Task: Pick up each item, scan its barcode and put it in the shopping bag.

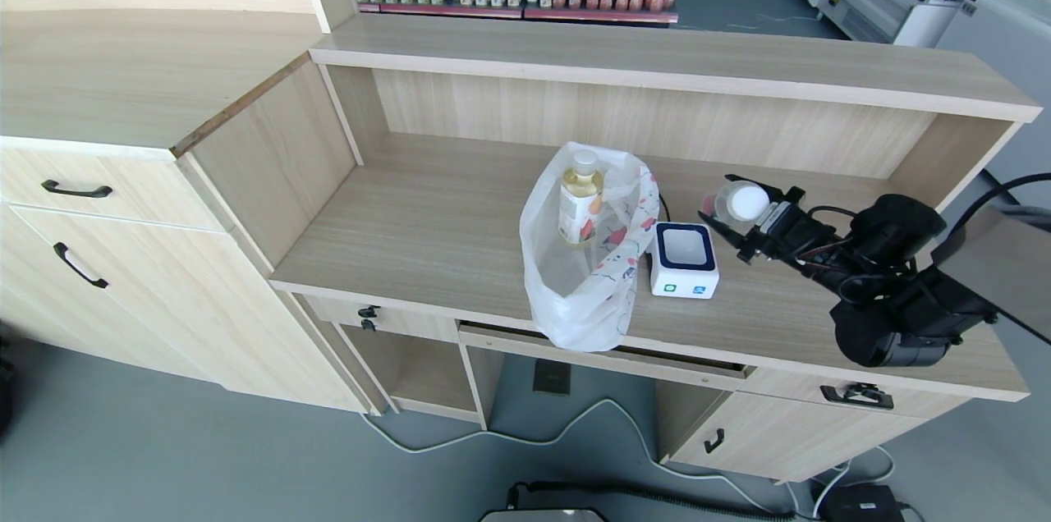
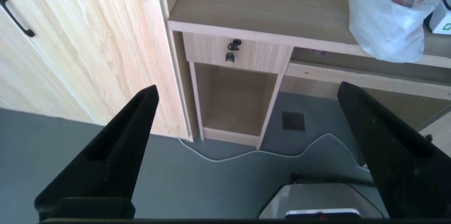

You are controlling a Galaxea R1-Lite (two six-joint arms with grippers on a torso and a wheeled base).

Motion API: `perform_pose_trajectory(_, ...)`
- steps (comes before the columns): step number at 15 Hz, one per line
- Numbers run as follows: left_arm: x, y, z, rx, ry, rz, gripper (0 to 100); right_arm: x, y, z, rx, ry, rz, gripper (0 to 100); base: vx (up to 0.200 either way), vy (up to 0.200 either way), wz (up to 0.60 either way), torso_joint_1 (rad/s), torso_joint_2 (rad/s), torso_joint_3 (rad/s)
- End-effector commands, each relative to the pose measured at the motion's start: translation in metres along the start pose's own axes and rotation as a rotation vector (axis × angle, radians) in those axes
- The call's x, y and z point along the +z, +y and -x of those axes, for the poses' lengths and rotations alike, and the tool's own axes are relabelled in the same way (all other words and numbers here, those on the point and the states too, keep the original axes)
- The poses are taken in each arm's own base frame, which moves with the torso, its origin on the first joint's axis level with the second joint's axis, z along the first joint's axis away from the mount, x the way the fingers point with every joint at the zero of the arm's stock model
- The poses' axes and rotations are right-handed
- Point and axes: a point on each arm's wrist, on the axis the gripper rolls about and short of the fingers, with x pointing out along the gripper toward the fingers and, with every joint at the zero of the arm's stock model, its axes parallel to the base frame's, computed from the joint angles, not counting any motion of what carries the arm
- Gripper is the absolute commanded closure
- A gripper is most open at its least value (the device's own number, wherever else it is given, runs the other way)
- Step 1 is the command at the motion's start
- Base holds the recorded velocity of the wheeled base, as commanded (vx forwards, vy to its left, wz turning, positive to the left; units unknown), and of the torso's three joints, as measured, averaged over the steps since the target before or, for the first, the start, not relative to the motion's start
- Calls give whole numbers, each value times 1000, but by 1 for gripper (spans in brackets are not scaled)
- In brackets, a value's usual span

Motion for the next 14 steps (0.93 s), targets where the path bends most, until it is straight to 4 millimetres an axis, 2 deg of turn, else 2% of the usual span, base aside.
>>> perform_pose_trajectory(1,0,0,0,0,0,1,0,-5,5,-3,4,-3,-3,100,0,0,0,0,0,0)
perform_pose_trajectory(6,0,0,0,0,0,1,0,-10,14,-10,13,-13,-8,100,0,0,0,0,0,0)
perform_pose_trajectory(14,0,0,0,0,-2,-1,0,-17,32,-32,19,-62,-10,100,0,0,0,0,0,0)
